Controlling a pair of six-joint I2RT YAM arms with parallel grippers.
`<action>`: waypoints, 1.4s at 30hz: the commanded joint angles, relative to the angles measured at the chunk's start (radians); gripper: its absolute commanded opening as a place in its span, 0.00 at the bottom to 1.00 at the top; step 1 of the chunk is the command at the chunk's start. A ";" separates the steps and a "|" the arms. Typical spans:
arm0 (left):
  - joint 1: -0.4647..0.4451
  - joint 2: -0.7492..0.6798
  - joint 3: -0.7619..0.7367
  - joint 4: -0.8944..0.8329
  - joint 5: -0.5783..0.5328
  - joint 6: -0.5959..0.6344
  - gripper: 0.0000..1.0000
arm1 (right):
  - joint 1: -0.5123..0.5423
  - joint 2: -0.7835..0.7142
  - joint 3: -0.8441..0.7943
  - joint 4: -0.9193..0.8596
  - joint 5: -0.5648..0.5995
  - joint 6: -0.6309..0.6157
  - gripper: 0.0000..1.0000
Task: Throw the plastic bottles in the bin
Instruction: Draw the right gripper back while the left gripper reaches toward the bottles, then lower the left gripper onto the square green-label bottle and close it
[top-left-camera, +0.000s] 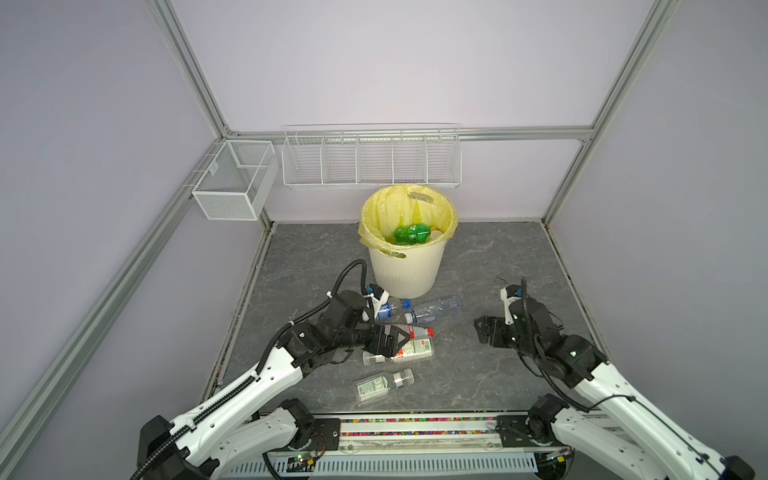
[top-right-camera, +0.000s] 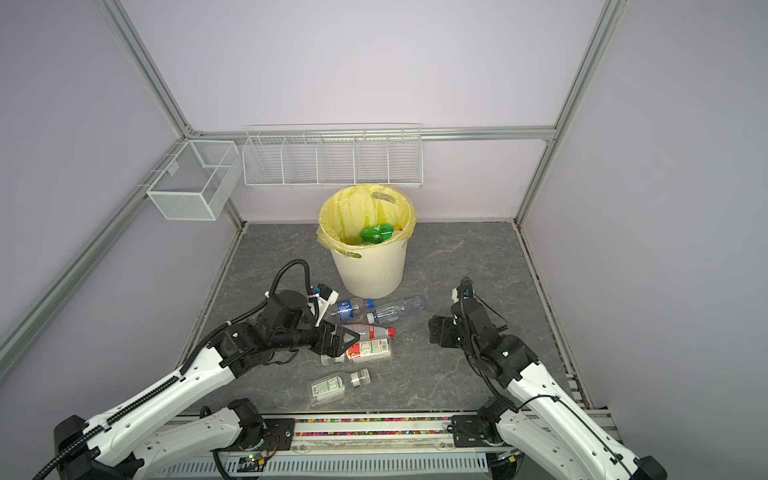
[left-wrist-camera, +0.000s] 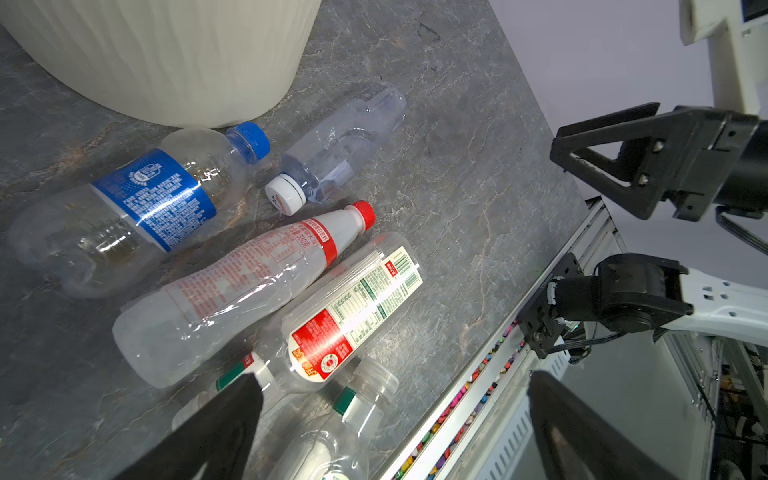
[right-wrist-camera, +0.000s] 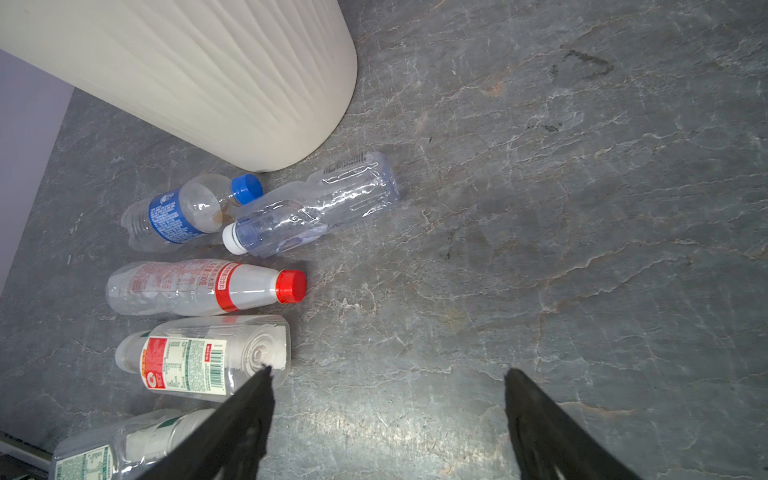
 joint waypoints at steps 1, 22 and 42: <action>-0.018 0.032 0.001 0.022 -0.036 0.058 1.00 | 0.001 -0.030 -0.031 0.009 0.039 0.022 0.88; -0.249 0.334 0.195 -0.053 -0.217 0.206 1.00 | -0.002 -0.180 -0.085 -0.072 0.096 0.046 0.88; -0.297 0.475 0.195 0.036 -0.340 0.307 1.00 | -0.002 -0.201 -0.102 -0.079 0.102 0.055 0.88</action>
